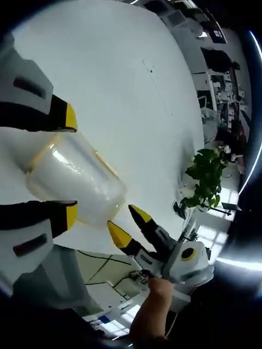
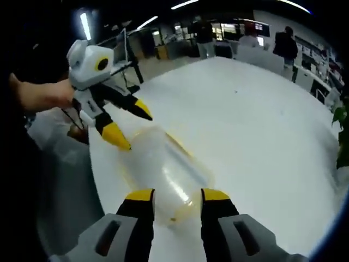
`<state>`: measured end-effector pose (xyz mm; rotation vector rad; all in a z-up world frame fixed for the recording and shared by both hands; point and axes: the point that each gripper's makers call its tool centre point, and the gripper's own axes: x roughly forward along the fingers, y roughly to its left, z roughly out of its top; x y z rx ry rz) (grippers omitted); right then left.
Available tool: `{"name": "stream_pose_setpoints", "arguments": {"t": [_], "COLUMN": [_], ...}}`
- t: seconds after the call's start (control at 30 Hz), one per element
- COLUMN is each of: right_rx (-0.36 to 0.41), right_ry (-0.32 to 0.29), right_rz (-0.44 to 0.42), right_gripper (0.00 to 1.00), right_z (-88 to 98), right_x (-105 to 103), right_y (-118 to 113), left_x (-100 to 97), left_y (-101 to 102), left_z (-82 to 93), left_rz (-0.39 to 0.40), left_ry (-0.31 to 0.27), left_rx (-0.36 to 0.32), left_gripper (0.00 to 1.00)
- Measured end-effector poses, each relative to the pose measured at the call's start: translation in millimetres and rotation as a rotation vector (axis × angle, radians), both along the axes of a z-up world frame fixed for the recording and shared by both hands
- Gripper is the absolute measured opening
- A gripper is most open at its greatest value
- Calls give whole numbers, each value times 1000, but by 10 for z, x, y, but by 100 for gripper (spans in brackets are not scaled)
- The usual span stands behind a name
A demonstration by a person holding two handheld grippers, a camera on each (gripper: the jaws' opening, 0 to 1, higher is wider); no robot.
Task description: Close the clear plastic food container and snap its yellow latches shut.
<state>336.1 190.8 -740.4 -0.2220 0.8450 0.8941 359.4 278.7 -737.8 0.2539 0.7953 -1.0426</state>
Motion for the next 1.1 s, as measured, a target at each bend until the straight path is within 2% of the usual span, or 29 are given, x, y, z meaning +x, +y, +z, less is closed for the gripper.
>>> {"name": "stream_pose_setpoints", "arguments": {"t": [0.2,0.3,0.43,0.63,0.97,1.1], "right_rx": [-43,-35,-55,-51,-68,-42], "right_ry": [-37,-39,-54,-51,-32,-22], "right_rz": [75,86,121,160,191,167], "right_gripper": [27,27,26,26,26,26], "right_z": [-26,-22,-28,33,-56,-16], "right_x": [48,81,124,158,163,207], "right_y": [162,233,302,419,528,529], "left_x": [-21,-69,-82,-88,-115,-143], "left_y": [-96,-162,-174,-196,-203,-220], "left_z": [32,66,20,0,-55,-64], "left_rz": [-55,-98,-150,-144,-162,-174], "left_ry": [-41,-65,-109,-111,-109,-116], "left_rx": [17,18,66,53,79,84], "left_gripper": [48,45,43,40,38,40]}}
